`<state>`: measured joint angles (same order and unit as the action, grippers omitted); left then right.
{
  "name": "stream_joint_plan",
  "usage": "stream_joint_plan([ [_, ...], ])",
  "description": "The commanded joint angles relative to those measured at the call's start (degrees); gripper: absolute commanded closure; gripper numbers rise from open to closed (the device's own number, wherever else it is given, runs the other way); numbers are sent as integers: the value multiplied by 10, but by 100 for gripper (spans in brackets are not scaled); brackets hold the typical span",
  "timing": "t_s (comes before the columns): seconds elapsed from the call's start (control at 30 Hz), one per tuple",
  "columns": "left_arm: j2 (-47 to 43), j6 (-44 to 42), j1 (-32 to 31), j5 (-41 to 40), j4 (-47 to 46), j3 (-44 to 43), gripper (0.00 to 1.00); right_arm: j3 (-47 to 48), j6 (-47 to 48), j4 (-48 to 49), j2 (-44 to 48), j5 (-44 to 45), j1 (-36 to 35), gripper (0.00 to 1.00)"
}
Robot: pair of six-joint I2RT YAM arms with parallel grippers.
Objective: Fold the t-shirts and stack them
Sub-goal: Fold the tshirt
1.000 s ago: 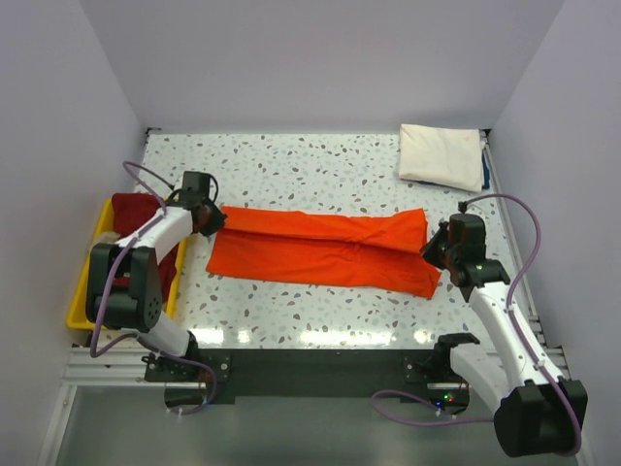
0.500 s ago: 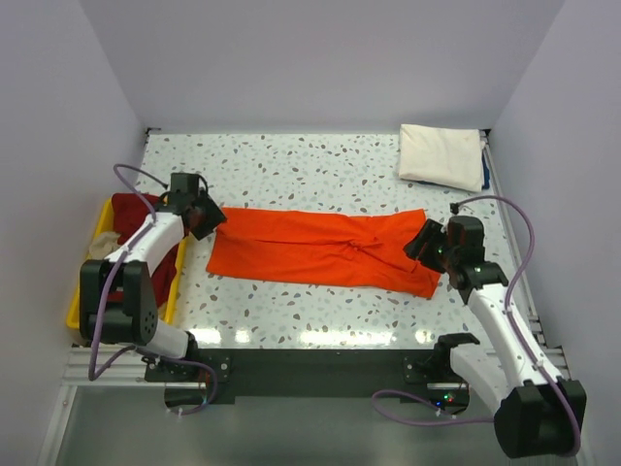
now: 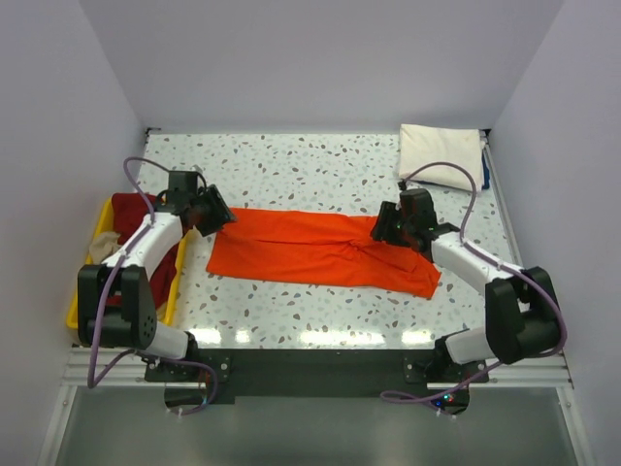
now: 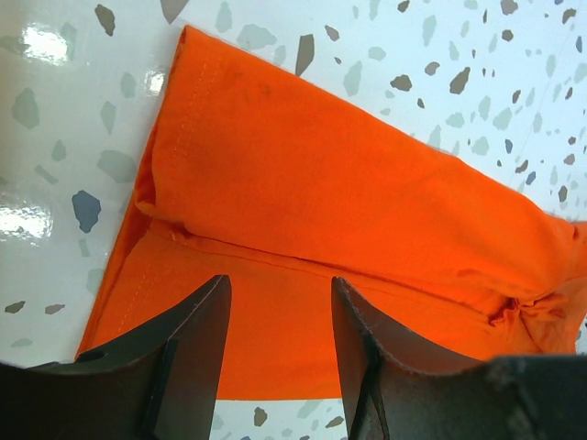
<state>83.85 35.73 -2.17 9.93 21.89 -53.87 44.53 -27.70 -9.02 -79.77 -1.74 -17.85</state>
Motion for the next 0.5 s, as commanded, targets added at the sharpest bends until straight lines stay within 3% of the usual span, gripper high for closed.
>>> stream_joint_plan([
  [0.0, -32, -39, -2, 40, -14, -18, 47, 23, 17, 60, -25, 28, -7, 46],
  [0.27, -40, -46, -3, 49, -34, 2, 48, 17, 12, 115, -73, 28, -26, 49],
  [0.47, -40, -49, -3, 45, -39, 10, 48, 10, 4, 110, -67, 34, -45, 71],
])
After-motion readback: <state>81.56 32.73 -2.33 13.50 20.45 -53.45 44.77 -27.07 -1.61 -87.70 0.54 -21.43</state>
